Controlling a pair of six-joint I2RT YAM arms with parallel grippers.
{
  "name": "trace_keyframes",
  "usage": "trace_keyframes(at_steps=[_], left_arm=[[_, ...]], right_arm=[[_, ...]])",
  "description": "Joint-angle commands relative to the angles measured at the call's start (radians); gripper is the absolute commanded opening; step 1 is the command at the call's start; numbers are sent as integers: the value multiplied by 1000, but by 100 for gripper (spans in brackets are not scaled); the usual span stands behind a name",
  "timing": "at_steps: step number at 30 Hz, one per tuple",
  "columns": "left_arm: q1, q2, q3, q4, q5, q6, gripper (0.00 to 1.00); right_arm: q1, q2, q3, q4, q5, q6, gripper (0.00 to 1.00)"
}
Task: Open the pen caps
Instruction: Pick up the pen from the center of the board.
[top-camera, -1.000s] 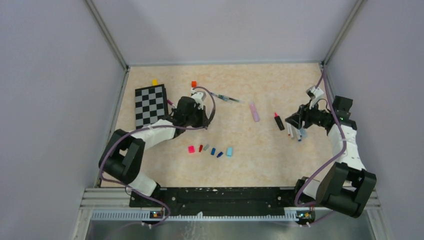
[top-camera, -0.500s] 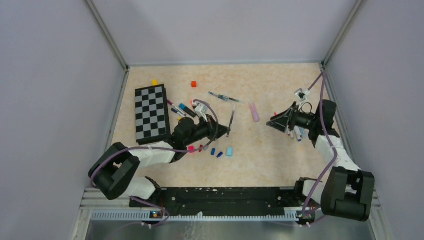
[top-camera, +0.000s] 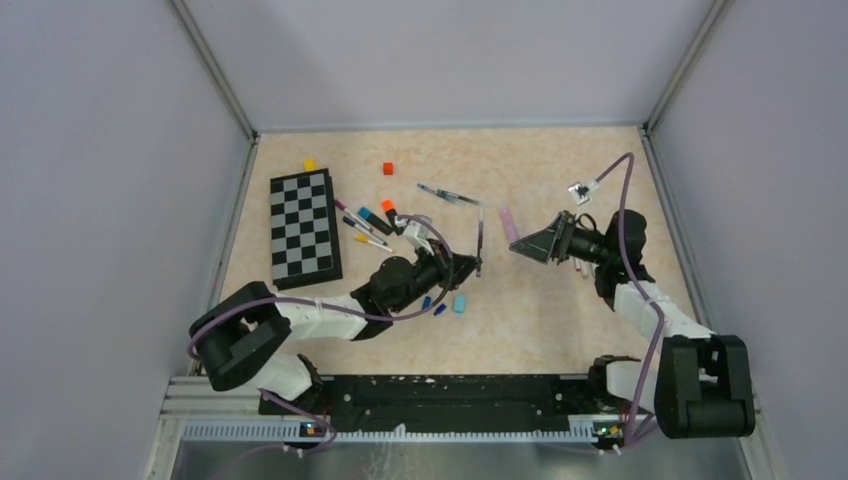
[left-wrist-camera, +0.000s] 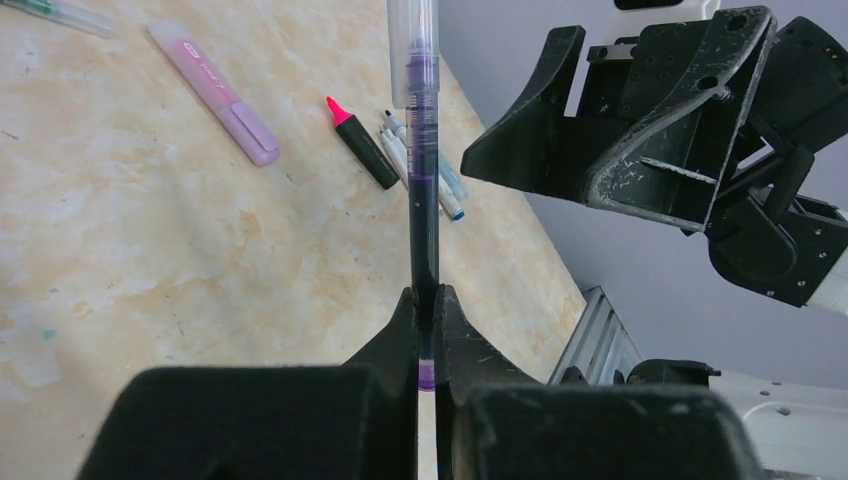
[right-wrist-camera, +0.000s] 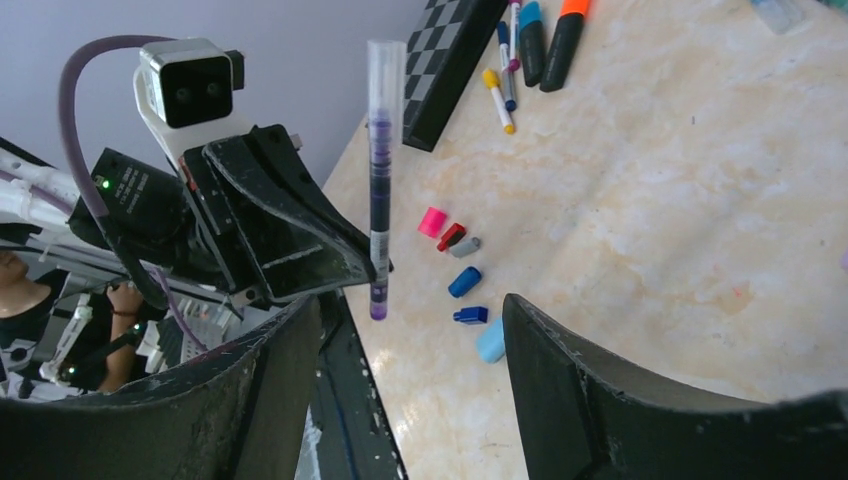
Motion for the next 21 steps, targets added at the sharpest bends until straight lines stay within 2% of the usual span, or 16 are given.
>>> trace_keyframes(at_steps=[1,15,19,21], left_arm=[[-43,29,62,75,-104,-10,0],[-138,125,154,83,-183,12,0],[-155,146,174,82,-188,14,0],[-161,152,180,81,-190,18,0]], right_arm=[[58,-6,6,94,45,48,65],[153,21,15,44,103,36,50],[168,28,16,44,105,28,39],[175,32,18,44,104,22,29]])
